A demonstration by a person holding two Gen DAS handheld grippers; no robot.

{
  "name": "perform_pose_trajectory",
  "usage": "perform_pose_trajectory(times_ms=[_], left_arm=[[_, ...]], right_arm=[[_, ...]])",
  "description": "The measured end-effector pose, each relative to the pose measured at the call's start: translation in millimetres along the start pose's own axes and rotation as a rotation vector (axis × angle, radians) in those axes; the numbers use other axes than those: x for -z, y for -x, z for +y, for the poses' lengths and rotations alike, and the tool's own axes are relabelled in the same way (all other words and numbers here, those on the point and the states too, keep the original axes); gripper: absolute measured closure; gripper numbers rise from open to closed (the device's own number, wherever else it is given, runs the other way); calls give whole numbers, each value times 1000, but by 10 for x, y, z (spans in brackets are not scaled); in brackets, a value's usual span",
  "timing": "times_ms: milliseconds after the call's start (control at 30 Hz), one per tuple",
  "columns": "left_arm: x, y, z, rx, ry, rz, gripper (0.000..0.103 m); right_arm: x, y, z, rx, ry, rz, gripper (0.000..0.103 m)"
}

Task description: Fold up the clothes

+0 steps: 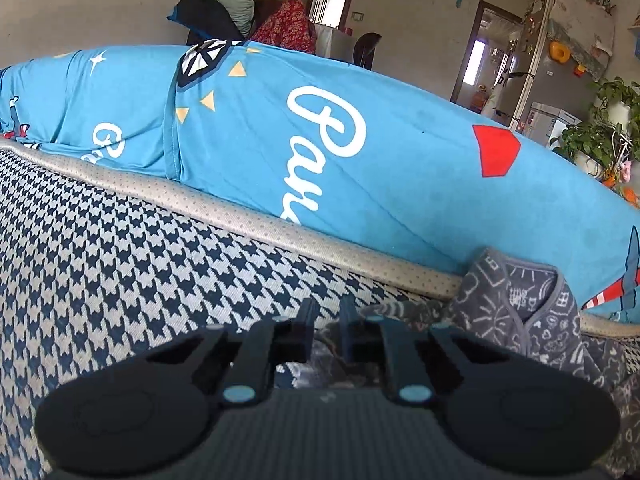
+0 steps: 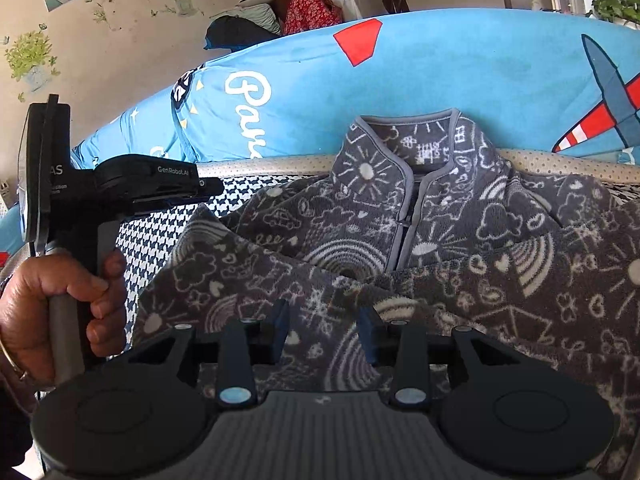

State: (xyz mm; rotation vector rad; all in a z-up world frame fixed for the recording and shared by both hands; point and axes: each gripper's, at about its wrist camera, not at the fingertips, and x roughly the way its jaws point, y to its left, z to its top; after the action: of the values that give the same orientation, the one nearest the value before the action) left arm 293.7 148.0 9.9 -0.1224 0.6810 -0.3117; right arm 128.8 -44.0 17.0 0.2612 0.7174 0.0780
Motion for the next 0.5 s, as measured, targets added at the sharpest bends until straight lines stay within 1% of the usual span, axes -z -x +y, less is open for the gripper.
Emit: perform_pose_trajectory(times_ms=[67, 100, 133, 167, 233, 267, 300, 333, 367, 433, 500], left_arm=[[-4, -44, 32, -12, 21, 42, 90], [-5, -61, 53, -18, 35, 65, 89], [0, -66, 93, -4, 63, 90, 79], [4, -70, 132, 10, 89, 112, 66], [4, -43, 188, 41, 125, 120, 56], [1, -30, 195, 47, 126, 125, 50], [2, -25, 194, 51, 121, 134, 46], [7, -23, 185, 56, 110, 148, 38], [18, -28, 167, 55, 99, 164, 33], [45, -35, 135, 41, 78, 183, 32], [67, -31, 114, 45, 59, 193, 39]], right_arm=[[5, -31, 23, -6, 17, 12, 66], [7, -46, 34, -9, 26, 18, 63], [9, -51, 40, -6, 40, 16, 62], [12, -56, 45, -2, 54, 14, 62], [7, -61, 31, -1, 54, 14, 62], [6, -63, 25, -3, 50, 15, 62], [7, -67, 25, -3, 48, 15, 61], [9, -71, 26, -3, 47, 15, 61], [9, -75, 29, -3, 48, 15, 61], [10, -85, 34, -1, 50, 14, 61], [10, -91, 31, -3, 45, 14, 60]])
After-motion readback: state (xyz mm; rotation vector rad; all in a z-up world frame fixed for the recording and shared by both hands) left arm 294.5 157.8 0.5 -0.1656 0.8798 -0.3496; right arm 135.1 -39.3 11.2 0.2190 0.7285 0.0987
